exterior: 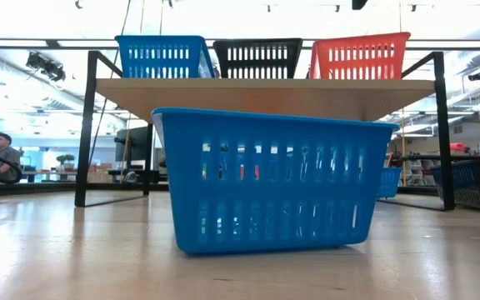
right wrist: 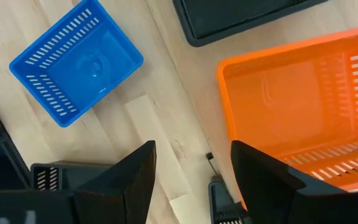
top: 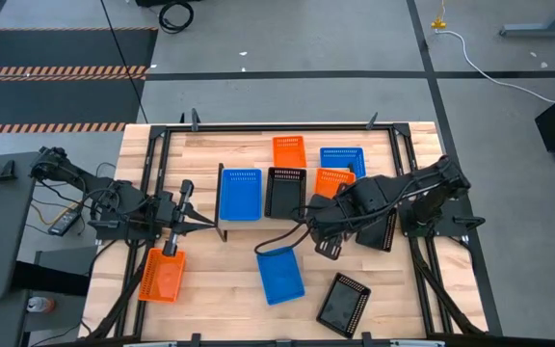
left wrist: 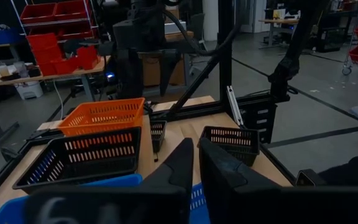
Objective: Stack baskets on shelf by color
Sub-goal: Stack the bottom blue basket on the blue basket on the shelf
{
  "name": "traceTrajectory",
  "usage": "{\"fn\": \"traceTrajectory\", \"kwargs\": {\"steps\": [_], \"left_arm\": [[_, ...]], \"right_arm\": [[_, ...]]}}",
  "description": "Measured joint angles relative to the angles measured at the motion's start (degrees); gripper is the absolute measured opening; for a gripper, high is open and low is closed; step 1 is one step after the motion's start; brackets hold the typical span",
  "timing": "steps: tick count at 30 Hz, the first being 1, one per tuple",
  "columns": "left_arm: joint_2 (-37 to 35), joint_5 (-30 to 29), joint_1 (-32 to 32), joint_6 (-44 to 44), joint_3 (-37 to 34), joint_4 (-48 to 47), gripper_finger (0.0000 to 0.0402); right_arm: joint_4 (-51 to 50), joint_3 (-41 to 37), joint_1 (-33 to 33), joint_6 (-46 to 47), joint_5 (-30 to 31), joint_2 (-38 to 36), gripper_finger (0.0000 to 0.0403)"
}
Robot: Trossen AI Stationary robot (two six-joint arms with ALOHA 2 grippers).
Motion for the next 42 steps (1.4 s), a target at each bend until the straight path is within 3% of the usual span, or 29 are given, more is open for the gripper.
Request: {"fn": "traceTrajectory", "kwargs": {"steps": [7,14,18,29,42], "left_arm": [[0.02,0.01,0.01,0.01,0.00,0.00,0.0025],[0.02,0.00,-0.01,0.01,0.00,-0.01,0.0031],[0.02,-0.02,-0.01,0.01,0.00,0.00,0.0034],[0.04,0.01,0.01,-0.44,0.00,3.38,0.0028],[3.99,3.75,-0.25,-11.73,0.03,11.42,0.0032]], "right_arm": [[2.05,0.00,0.04,-7.29,3.47,-0.29,0.0214],[17.55,0.00,0.71,-21.31,2.69,-0.29,0.0214],[21.29,-0.08,3.51,-26.05,2.58,-0.10,0.0214],[29.52,-11.68,13.65,-24.05,7.26,0.01,0.0206],[40.32,-23.34,15.74,-21.71,7.77,0.03,0.0205]]}}
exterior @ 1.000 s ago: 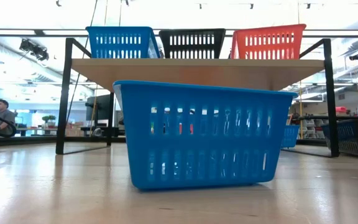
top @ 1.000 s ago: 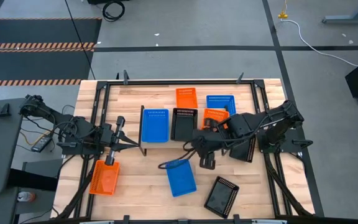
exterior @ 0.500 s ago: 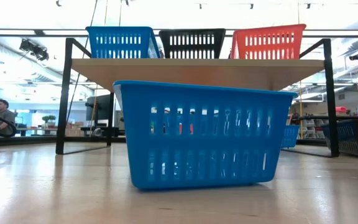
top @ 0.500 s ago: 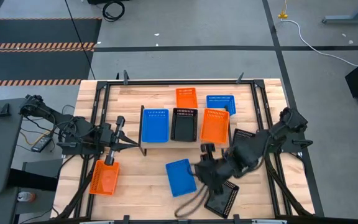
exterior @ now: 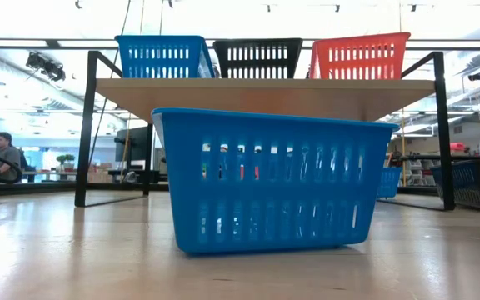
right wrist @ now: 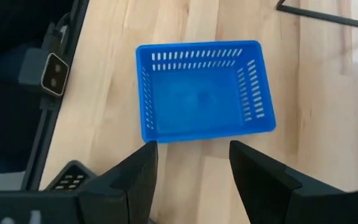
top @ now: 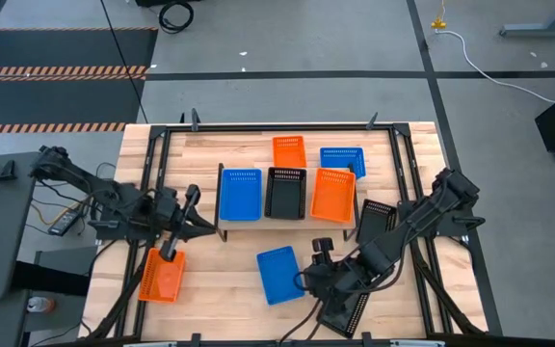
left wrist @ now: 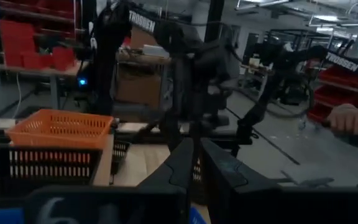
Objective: Stack baskets on shelf by color
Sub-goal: Stack the bottom blue basket on the blue basket on the shelf
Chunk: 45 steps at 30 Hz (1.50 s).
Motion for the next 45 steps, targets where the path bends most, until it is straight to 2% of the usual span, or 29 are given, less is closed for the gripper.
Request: {"fn": "traceTrajectory", "kwargs": {"steps": [2,4,7,11,15,18,21,29,35,39,45], "left_arm": [[0.87,-0.08,0.02,0.95,-0.01,3.94,0.0034],[2.58,0.43,-0.33,-1.90,0.13,7.26,0.0037],[6.83,1.85,-2.36,-3.60,0.10,6.42,0.0046],[14.20,-1.79,-5.34,-2.87,-0.06,6.68,0.0069],[21.55,-2.40,-7.24,-2.69,0.47,6.42,0.0103],[25.46,-2.43,-8.77,-1.30,2.14,6.52,0.0129],[27.57,-2.95,-9.66,1.51,3.94,6.38,0.0148],[26.65,-11.58,-11.46,10.10,7.85,6.40,0.0159],[25.06,-12.52,-11.52,13.84,9.89,6.27,0.0157],[22.91,-13.64,-11.73,13.88,10.96,6.39,0.0156],[18.11,-15.33,-12.64,14.59,11.16,3.75,0.0151]], "right_arm": [[2.42,-1.47,0.24,0.52,0.18,0.00,0.0205],[3.44,-3.05,0.95,1.62,0.27,0.00,0.0205],[3.53,-4.28,2.28,4.18,0.07,0.01,0.0205],[3.65,-4.64,3.81,7.79,0.18,0.00,0.0205],[5.49,-4.64,5.46,9.68,1.40,0.00,0.0205],[8.66,-4.62,6.23,9.01,2.67,0.04,0.0205],[13.09,-4.57,6.56,4.55,3.87,1.39,0.0205],[16.98,-4.54,4.66,-0.81,2.49,10.56,0.0205],[18.95,-4.54,2.23,-4.05,2.26,14.35,0.0205],[21.89,-4.55,0.43,-4.88,-1.63,16.78,0.0201],[23.07,-4.61,-1.29,-4.78,-4.48,19.28,0.0164]]}}
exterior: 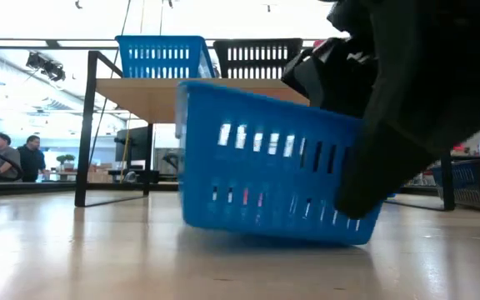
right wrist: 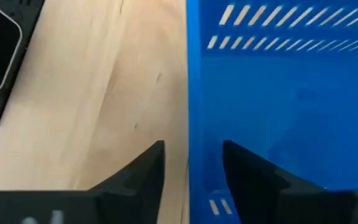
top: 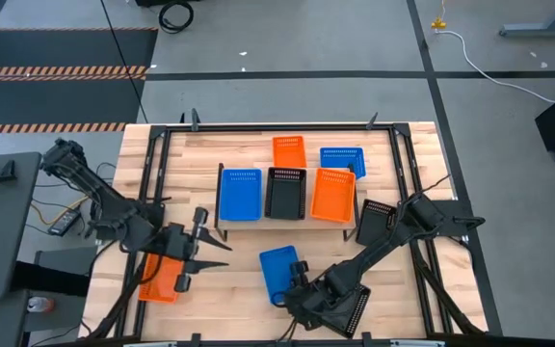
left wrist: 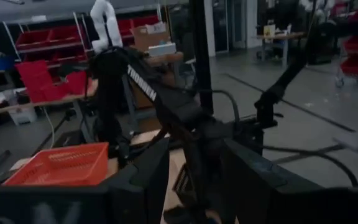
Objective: Stack baskets on shelf by color
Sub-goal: Stack the bottom blue basket on the blue basket on the shelf
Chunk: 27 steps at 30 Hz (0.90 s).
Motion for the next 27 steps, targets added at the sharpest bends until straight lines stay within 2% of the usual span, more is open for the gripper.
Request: {"fn": "traceTrajectory", "kwargs": {"steps": [5,9,11,17,22,27], "left_arm": [[-3.22,-1.18,-1.90,-3.08,0.00,-8.14,0.0150],[-5.27,-7.57,-4.10,-7.45,-0.01,-17.44,0.0145],[-5.50,-9.69,-5.08,-10.07,-0.07,-20.03,0.0143],[-5.66,-10.77,-8.47,-12.14,-0.07,-20.84,0.0142],[-5.73,-11.56,-11.25,-12.08,-0.07,-20.37,0.0141],[-5.68,-11.57,-12.50,-13.36,-0.07,-20.42,0.0138]], "right_arm": [[2.90,0.10,0.04,-1.29,0.91,-0.07,0.0093],[6.02,0.14,-0.02,-3.75,1.46,-0.58,0.0026],[7.27,0.13,-0.09,-6.05,1.37,-0.86,0.0013],[10.10,0.50,-1.46,-9.24,-0.72,-0.99,0.0034],[9.11,0.53,-2.45,-9.01,-6.28,-1.41,0.0043],[8.98,0.58,-2.53,-9.01,-6.94,-1.93,0.0087]]}}
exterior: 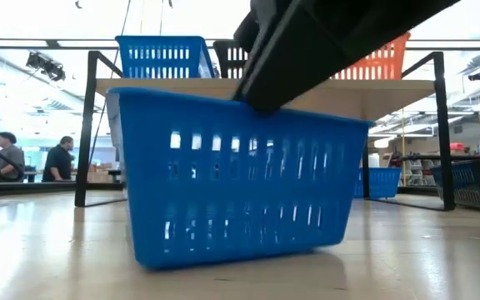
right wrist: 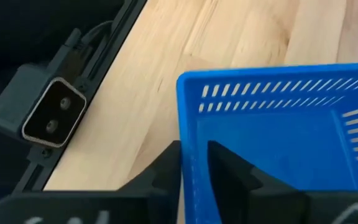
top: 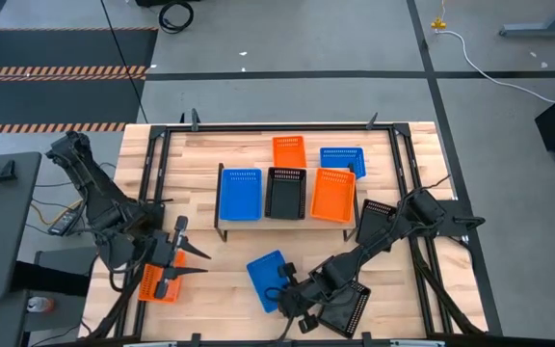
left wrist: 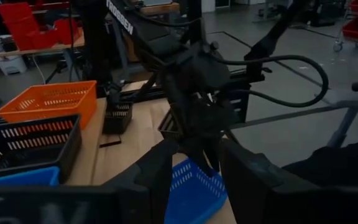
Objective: Stack baskets on shelf by color
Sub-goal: Stack the bottom blue basket on the blue basket on the shelf
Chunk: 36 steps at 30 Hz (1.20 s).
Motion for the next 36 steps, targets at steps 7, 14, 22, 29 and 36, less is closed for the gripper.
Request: {"fn": "traceTrajectory", "kwargs": {"steps": [7,14,22,29,36], "left_arm": [[0.02,0.02,-0.13,-0.44,0.00,-0.10,0.0133],[0.06,0.02,-0.13,-0.41,0.00,-0.47,0.0133],[0.07,-0.75,-0.13,-0.51,0.00,-1.97,0.0133],[0.07,-2.54,-0.12,-1.39,0.00,-2.66,0.0133],[0.07,-2.56,-0.13,-1.54,0.00,-3.04,0.0133]], "right_arm": [[-2.19,0.00,0.00,0.22,0.34,-0.02,0.0151],[-3.46,0.00,0.04,3.35,2.63,0.31,0.0183],[-4.98,-0.02,0.37,3.16,2.44,0.33,0.0078],[-1.70,-0.04,0.75,-0.18,2.44,0.40,0.0026],[0.92,4.94,0.77,-6.78,2.18,0.31,0.0015]]}}
